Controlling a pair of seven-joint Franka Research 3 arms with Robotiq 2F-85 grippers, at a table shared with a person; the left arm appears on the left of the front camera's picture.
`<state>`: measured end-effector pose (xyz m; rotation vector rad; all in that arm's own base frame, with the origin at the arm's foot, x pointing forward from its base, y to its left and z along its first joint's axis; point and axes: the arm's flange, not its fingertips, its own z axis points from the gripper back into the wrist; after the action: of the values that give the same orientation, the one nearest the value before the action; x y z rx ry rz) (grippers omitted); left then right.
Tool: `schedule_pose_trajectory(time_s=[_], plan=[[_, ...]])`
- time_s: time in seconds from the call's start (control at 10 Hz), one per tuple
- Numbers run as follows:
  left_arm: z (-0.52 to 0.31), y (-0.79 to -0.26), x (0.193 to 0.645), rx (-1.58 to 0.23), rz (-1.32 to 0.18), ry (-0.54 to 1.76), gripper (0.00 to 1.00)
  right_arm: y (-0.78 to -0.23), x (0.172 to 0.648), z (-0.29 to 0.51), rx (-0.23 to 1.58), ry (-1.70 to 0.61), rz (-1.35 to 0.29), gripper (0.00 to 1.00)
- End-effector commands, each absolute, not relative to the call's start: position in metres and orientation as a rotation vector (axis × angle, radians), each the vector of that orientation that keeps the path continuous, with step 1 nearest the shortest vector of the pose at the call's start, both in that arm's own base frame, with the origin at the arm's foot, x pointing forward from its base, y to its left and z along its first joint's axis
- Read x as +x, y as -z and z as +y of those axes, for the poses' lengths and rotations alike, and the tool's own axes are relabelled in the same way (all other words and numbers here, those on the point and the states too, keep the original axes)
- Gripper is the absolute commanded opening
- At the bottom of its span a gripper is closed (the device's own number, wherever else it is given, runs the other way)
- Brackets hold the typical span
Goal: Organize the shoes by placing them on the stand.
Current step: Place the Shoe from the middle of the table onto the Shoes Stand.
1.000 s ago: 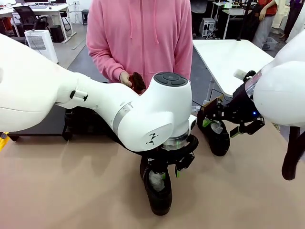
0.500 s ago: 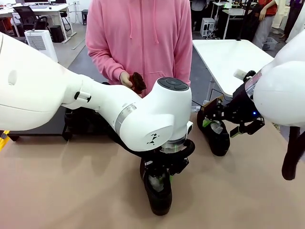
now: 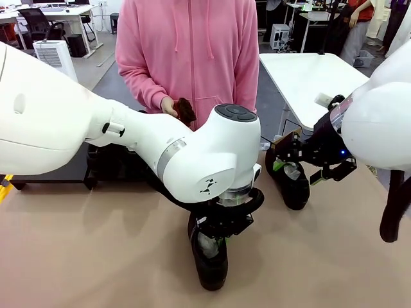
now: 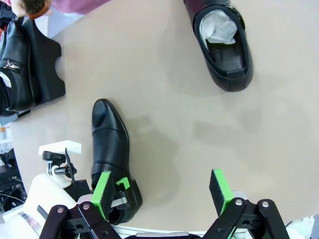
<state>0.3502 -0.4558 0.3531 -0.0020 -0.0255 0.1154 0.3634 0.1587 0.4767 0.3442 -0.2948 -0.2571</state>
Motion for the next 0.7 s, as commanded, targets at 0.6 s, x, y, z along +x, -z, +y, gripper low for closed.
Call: schedule_pose_trajectory(time_s=[0.6], plan=[[-0.348,-0.501,0.294,0.01,-0.08,0.174,0.0,-0.478,0.367,0.157,0.361,0.236,-0.296,1.0]])
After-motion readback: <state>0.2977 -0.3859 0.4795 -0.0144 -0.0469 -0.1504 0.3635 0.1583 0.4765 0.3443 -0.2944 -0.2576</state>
